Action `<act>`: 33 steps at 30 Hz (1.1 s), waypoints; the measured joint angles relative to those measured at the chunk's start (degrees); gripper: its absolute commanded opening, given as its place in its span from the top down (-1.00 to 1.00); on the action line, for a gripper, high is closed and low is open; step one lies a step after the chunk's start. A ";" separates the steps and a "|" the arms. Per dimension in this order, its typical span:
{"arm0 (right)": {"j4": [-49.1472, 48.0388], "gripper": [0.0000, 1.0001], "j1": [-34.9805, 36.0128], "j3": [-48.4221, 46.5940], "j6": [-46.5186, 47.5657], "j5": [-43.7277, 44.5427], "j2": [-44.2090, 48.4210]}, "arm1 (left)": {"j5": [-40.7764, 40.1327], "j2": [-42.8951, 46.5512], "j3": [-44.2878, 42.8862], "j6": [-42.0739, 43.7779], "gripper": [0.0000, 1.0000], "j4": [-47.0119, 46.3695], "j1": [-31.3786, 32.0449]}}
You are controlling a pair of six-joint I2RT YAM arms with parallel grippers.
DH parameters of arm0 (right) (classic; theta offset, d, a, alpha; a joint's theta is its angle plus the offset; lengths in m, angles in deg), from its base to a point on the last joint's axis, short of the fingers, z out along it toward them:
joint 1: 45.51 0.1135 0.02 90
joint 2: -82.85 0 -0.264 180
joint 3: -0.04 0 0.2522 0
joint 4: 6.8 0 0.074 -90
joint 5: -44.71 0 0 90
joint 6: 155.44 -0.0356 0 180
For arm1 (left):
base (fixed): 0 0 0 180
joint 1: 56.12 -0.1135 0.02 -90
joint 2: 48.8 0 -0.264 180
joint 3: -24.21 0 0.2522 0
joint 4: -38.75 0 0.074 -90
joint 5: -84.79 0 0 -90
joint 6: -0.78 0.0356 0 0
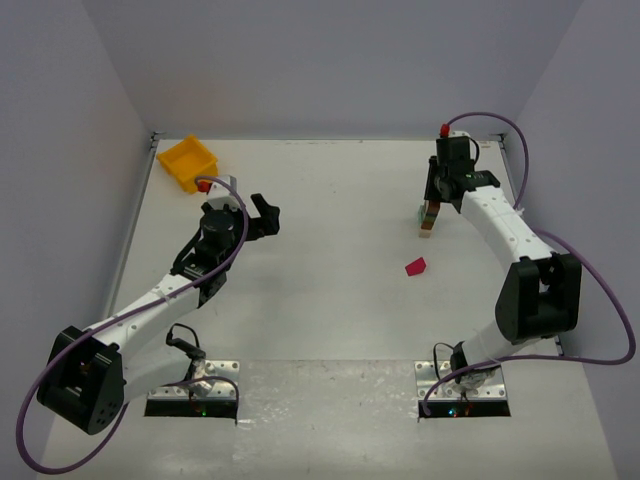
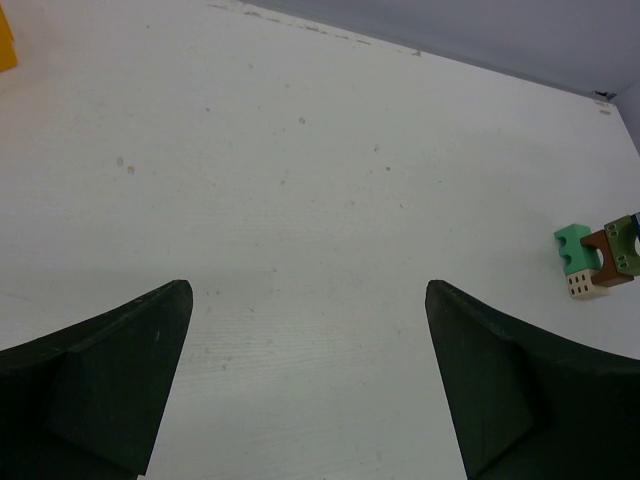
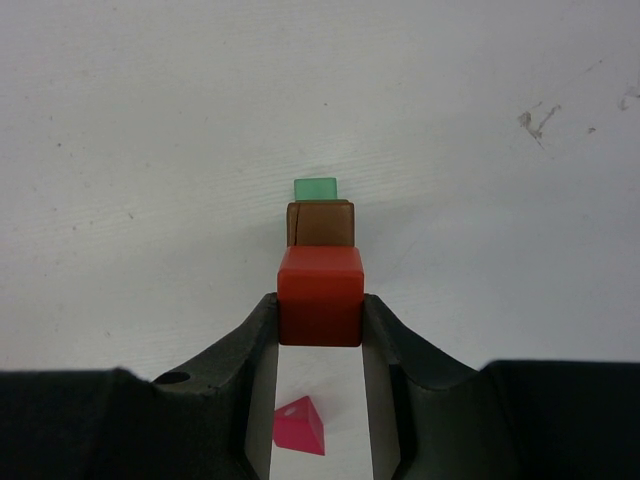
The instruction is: Build the wood block tower
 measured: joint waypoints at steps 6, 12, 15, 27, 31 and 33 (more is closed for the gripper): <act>-0.10 0.28 -0.31 0.00 0.09 -0.28 0.00 | 0.00 0.00 0.00 0.00 -1.00 0.00 0.00; -0.37 0.23 -0.65 0.00 0.74 -1.28 0.00 | 0.00 0.00 0.00 0.00 -1.00 0.00 0.00; -0.61 0.23 -0.78 0.00 0.87 -1.64 0.00 | 0.00 0.00 0.00 0.00 -1.00 0.00 0.00; -1.35 0.22 -1.15 0.00 0.91 -3.16 0.00 | 0.13 0.00 0.00 0.00 -1.00 0.00 0.00; -1.35 0.15 -1.15 0.00 0.91 -3.18 0.00 | 0.19 0.00 0.00 0.01 -1.00 0.00 0.00; -1.35 0.10 -1.15 0.00 0.95 -3.15 0.00 | 0.21 0.00 0.00 0.01 -1.00 -0.01 0.00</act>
